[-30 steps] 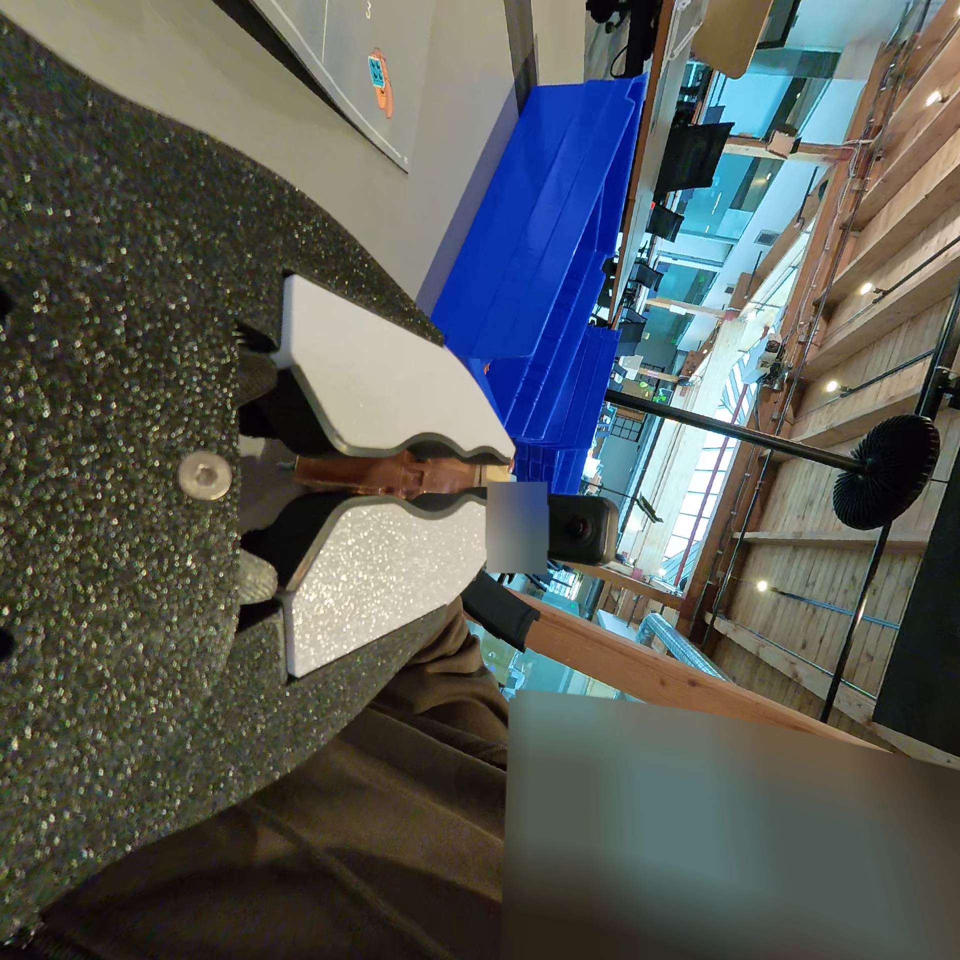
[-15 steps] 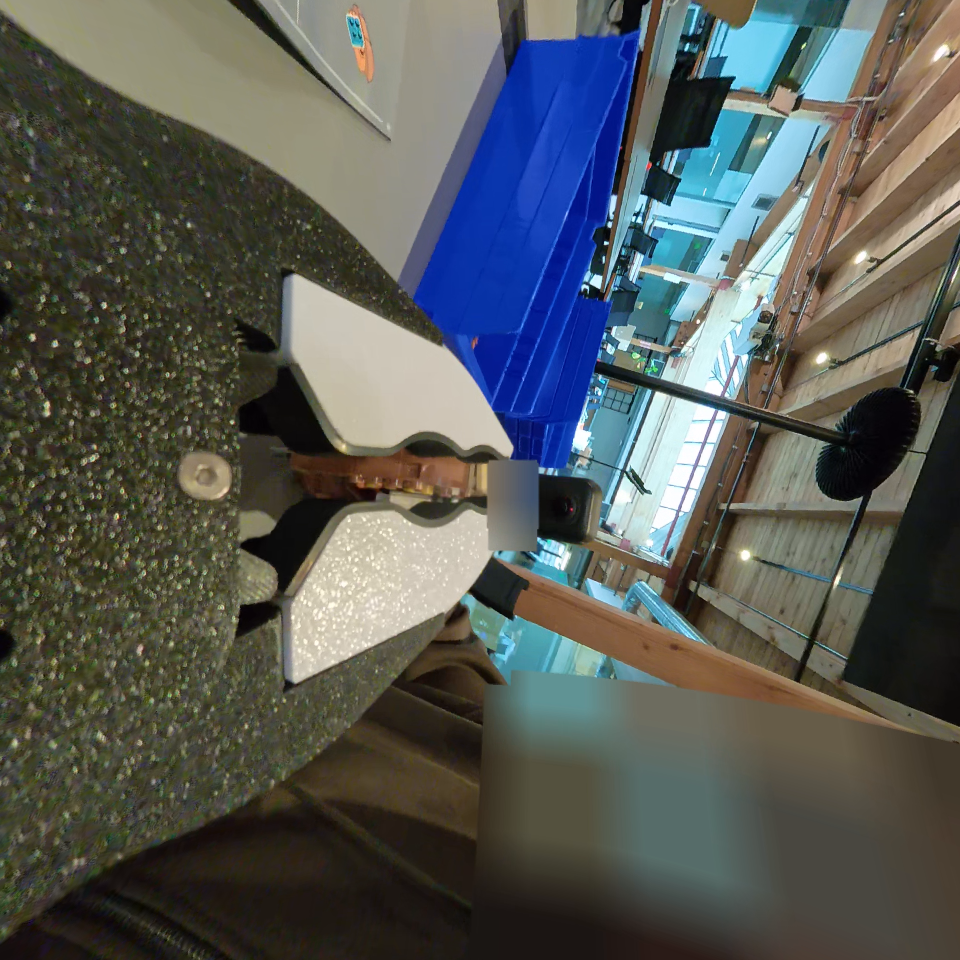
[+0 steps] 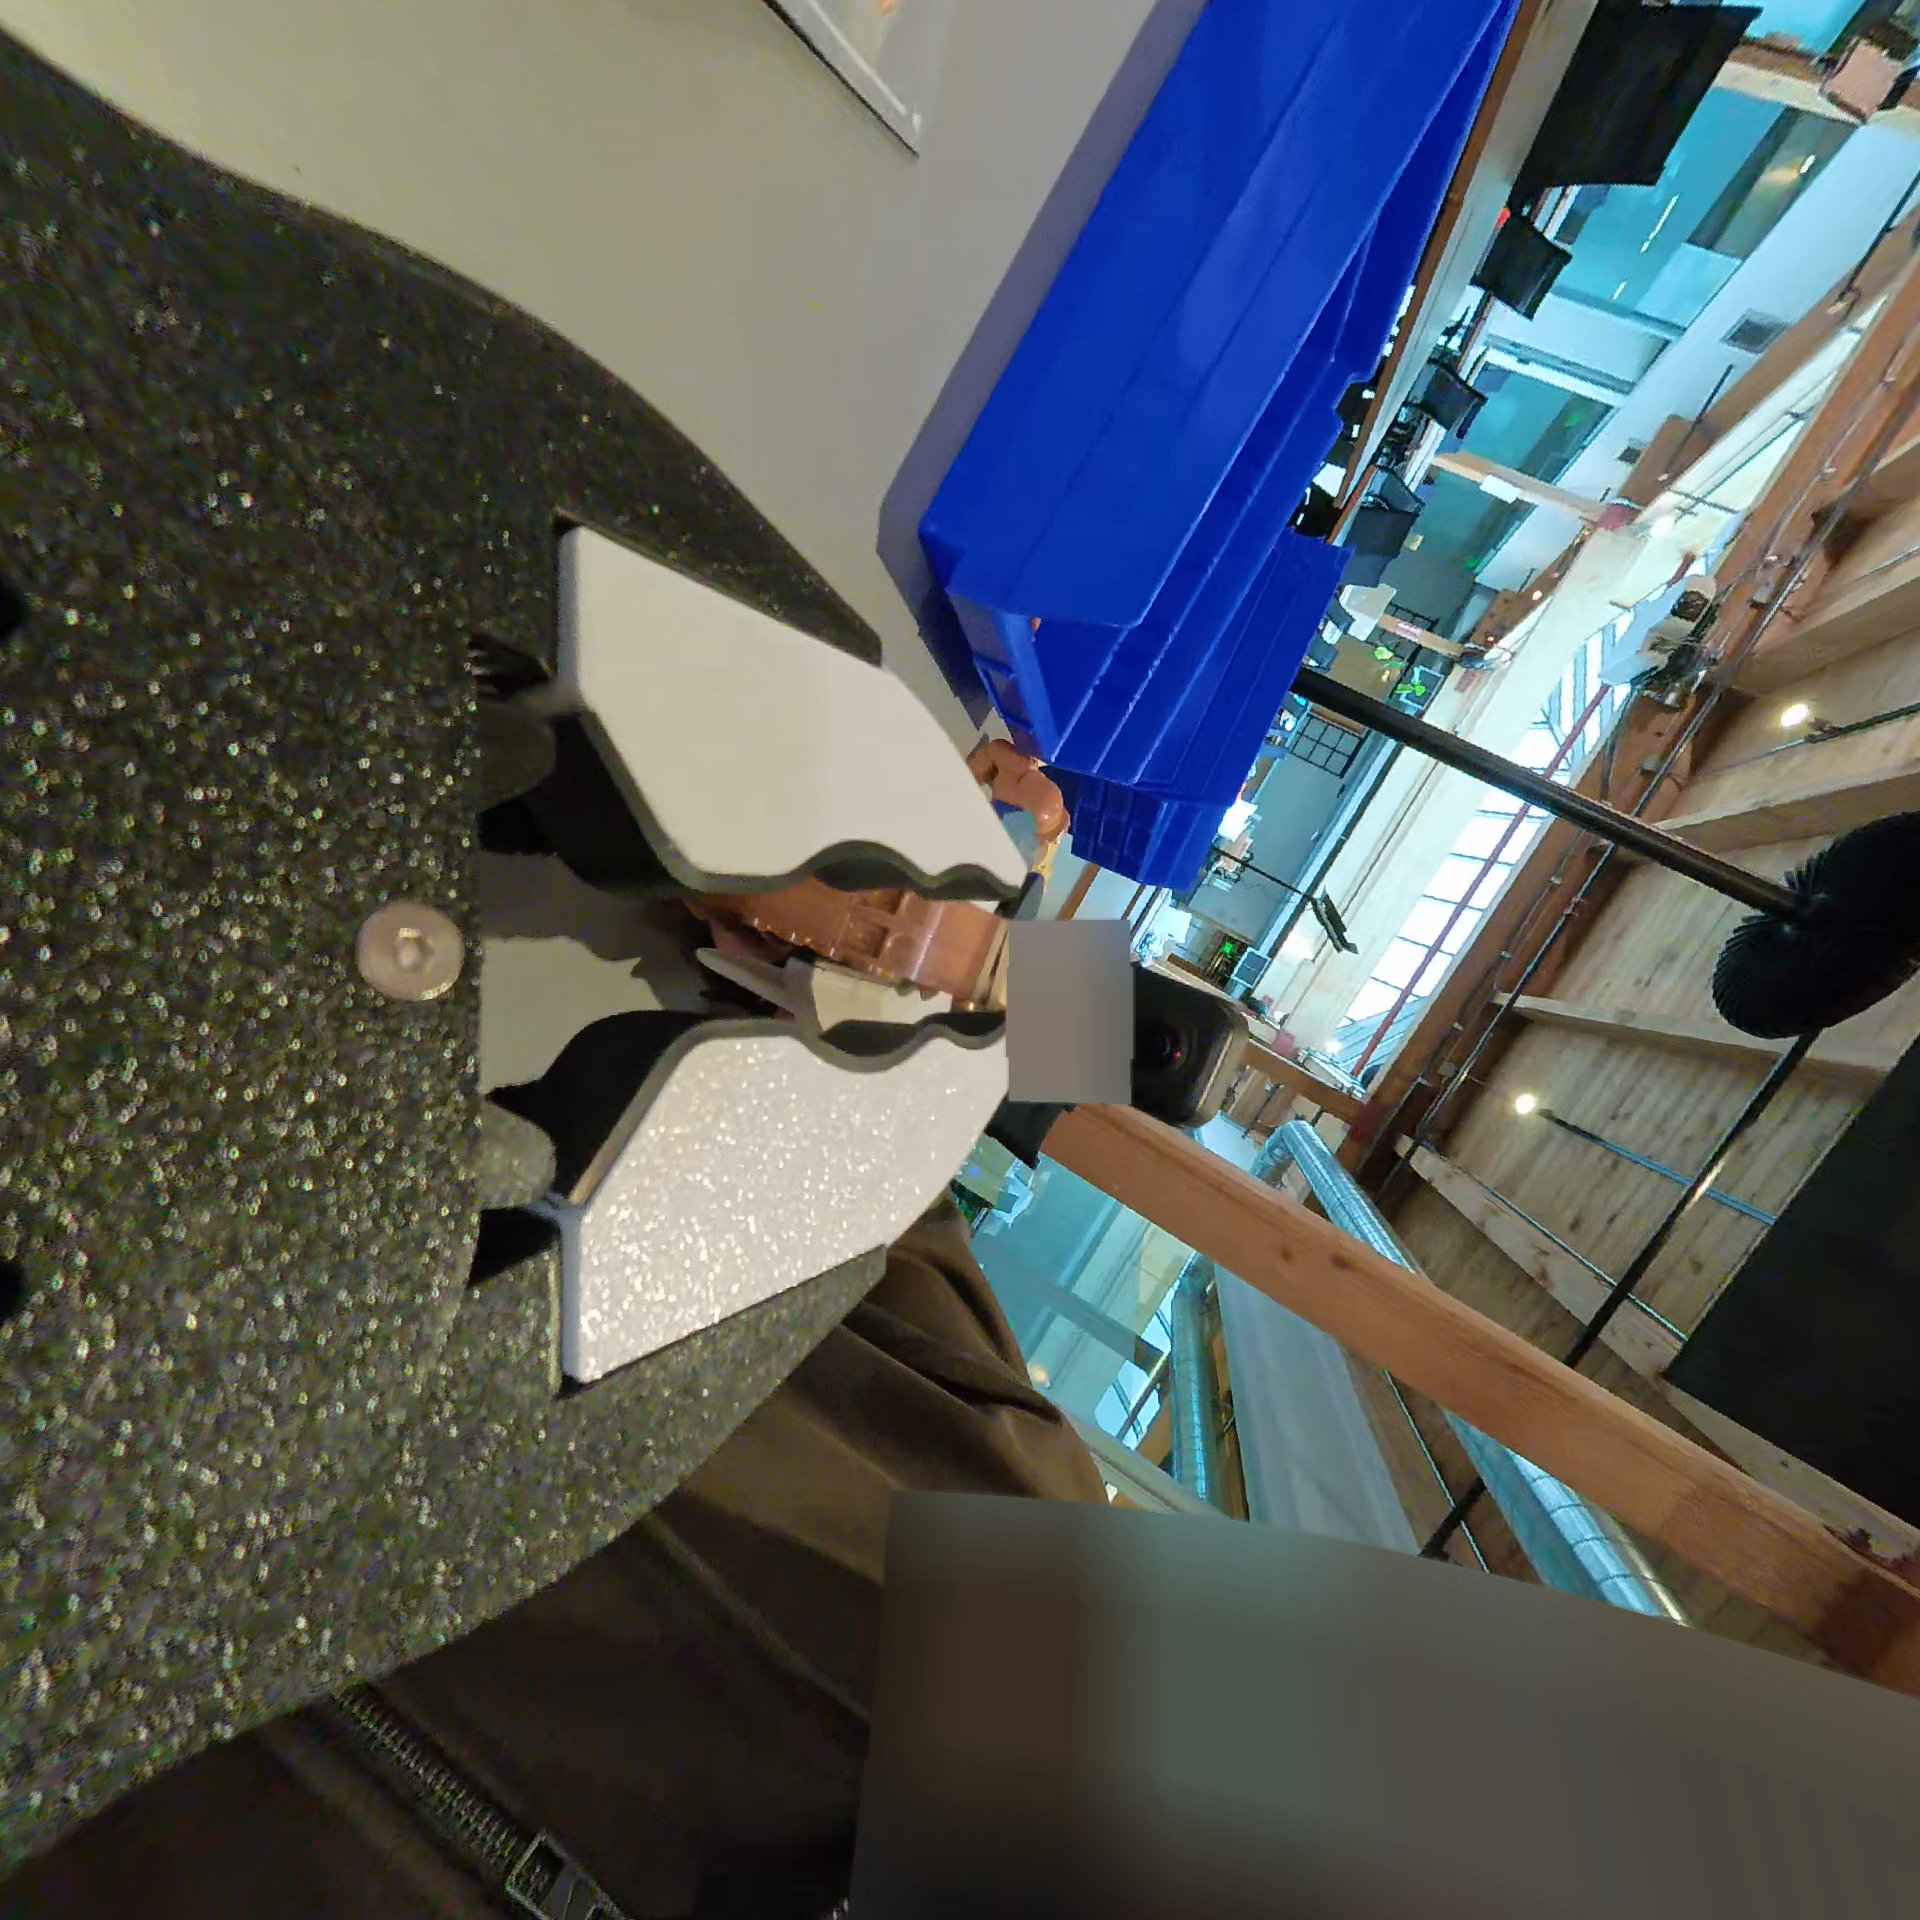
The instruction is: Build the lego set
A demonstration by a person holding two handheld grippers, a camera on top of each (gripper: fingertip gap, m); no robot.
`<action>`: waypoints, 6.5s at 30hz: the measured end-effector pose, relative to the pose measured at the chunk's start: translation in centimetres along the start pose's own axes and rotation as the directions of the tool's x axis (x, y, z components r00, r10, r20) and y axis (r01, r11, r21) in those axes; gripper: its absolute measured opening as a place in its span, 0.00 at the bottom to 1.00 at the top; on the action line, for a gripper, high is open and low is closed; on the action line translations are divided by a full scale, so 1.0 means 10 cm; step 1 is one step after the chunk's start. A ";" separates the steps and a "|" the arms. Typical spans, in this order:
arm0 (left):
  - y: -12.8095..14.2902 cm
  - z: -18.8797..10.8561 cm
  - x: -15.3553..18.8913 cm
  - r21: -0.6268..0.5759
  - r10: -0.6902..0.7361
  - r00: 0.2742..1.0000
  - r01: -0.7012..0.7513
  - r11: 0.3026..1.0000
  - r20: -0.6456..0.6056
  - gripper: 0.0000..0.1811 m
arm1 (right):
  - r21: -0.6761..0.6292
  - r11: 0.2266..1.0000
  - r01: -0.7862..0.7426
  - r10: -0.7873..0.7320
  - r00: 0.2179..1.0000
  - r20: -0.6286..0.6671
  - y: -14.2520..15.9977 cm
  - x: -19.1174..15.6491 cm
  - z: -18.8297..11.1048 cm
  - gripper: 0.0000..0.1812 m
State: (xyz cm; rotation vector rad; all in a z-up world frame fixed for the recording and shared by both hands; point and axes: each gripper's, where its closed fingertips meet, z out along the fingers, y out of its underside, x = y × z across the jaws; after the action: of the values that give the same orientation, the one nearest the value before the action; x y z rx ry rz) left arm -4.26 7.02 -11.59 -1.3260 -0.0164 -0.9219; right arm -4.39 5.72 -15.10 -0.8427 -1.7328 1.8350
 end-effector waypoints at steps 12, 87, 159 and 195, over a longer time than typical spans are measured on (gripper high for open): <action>0.02 -0.01 0.00 -0.009 -0.024 1.000 0.024 1.000 -0.013 0.11 | -0.010 1.000 0.021 -0.021 1.000 -0.003 0.02 0.00 0.00 0.11; 0.28 0.02 -0.22 -0.366 0.697 0.662 -0.598 0.713 0.276 0.11 | -0.322 0.828 0.458 -0.389 0.884 0.259 -0.54 0.02 -0.25 0.08; 0.44 0.02 -0.21 -0.441 0.750 0.624 -0.623 0.646 0.219 0.10 | -0.624 0.642 0.446 -0.268 0.893 0.362 -0.10 0.01 -0.25 0.07; 0.00 0.00 0.14 0.170 0.225 0.969 -0.240 0.956 0.102 0.11 | -0.215 0.975 -0.064 0.074 0.997 0.038 -0.15 -0.13 -0.04 0.13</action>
State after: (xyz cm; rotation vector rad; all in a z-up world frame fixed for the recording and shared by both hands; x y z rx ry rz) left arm -3.35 6.28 -10.93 -1.1671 -0.0065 -0.6501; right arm -3.29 5.27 -13.51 -0.9621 -1.9789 1.7453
